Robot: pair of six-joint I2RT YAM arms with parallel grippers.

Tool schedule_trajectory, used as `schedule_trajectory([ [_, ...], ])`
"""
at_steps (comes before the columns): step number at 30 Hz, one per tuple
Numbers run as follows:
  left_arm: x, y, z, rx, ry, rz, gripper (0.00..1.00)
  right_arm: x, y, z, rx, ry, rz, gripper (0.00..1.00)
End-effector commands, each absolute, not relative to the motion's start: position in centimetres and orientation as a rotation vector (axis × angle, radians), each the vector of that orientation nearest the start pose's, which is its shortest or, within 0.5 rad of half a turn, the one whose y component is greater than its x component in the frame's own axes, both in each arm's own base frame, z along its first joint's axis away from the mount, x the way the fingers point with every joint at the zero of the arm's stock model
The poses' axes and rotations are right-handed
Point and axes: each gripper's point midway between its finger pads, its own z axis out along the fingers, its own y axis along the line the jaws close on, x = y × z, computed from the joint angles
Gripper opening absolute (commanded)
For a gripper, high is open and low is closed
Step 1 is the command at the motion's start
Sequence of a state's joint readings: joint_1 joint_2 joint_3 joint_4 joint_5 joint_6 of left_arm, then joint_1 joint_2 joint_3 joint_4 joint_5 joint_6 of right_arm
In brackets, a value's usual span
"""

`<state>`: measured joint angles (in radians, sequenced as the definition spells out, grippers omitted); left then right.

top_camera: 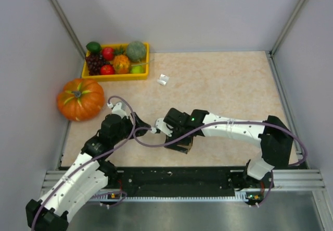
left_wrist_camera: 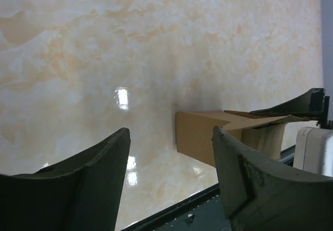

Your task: Fold the paper box

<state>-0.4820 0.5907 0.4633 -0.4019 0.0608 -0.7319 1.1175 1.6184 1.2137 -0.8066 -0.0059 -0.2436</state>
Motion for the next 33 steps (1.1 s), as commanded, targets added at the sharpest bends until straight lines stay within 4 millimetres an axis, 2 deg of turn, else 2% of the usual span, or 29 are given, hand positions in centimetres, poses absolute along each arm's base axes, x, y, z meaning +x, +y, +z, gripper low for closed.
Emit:
schedule_trajectory([
  [1, 22.6, -17.6, 19.8, -0.098, 1.976, -0.934, 0.69, 14.7, 29.8, 9.7, -1.715, 2.145, 0.358, 0.86],
  [5, 23.7, -19.0, 20.6, 0.030, 1.902, -0.957, 0.81, 15.0, 29.5, 10.9, -1.650, 2.117, 0.401, 0.90],
  [6, 23.7, -19.5, 19.6, 0.061, 1.935, -0.967, 0.82, 14.9, 29.3, 11.0, -1.640, 2.119, 0.421, 0.90],
  [8, 24.1, -20.6, 20.1, 0.157, 1.880, -1.000, 0.84, 15.3, 29.6, 12.1, -1.593, 2.088, 0.466, 0.92],
  [9, 24.1, -21.5, 20.1, 0.202, 1.870, -1.043, 0.85, 15.3, 29.6, 12.4, -1.583, 2.085, 0.484, 0.92],
  [12, 24.2, -22.6, 19.8, 0.249, 1.837, -1.098, 0.85, 15.5, 29.8, 12.8, -1.565, 2.076, 0.509, 0.93],
  [16, 23.9, -23.1, 20.3, 0.276, 1.757, -1.144, 0.84, 15.7, 30.1, 12.4, -1.571, 2.094, 0.519, 0.93],
  [18, 23.9, -23.0, 20.3, 0.294, 1.772, -1.120, 0.85, 15.7, 30.1, 12.1, -1.574, 2.100, 0.515, 0.93],
  [19, 23.4, -22.9, 19.5, 0.308, 1.810, -1.110, 0.87, 15.8, 30.1, 12.0, -1.576, 2.103, 0.509, 0.93],
  [22, 22.3, -22.5, 19.7, 0.358, 1.805, -1.079, 0.88, 15.7, 29.7, 11.8, -1.576, 2.103, 0.489, 0.93],
  [23, 22.0, -21.9, 18.5, 0.332, 1.865, -1.037, 0.88, 15.9, 29.5, 11.9, -1.570, 2.103, 0.475, 0.93],
  [24, 21.6, -21.6, 19.0, 0.332, 1.849, -1.018, 0.87, 16.0, 29.4, 11.8, -1.562, 2.103, 0.461, 0.94],
  [27, 20.4, -21.2, 18.4, 0.343, 1.847, -0.960, 0.86, 16.4, 29.6, 11.9, -1.530, 2.112, 0.465, 0.94],
  [29, 19.2, -22.0, 18.3, 0.400, 1.834, -0.958, 0.87, 16.6, 29.9, 12.4, -1.492, 2.113, 0.477, 0.94],
  [33, 18.7, -23.3, 17.2, 0.466, 1.853, -0.875, 0.91, 17.5, 29.6, 13.4, -1.374, 2.152, 0.487, 0.92],
])
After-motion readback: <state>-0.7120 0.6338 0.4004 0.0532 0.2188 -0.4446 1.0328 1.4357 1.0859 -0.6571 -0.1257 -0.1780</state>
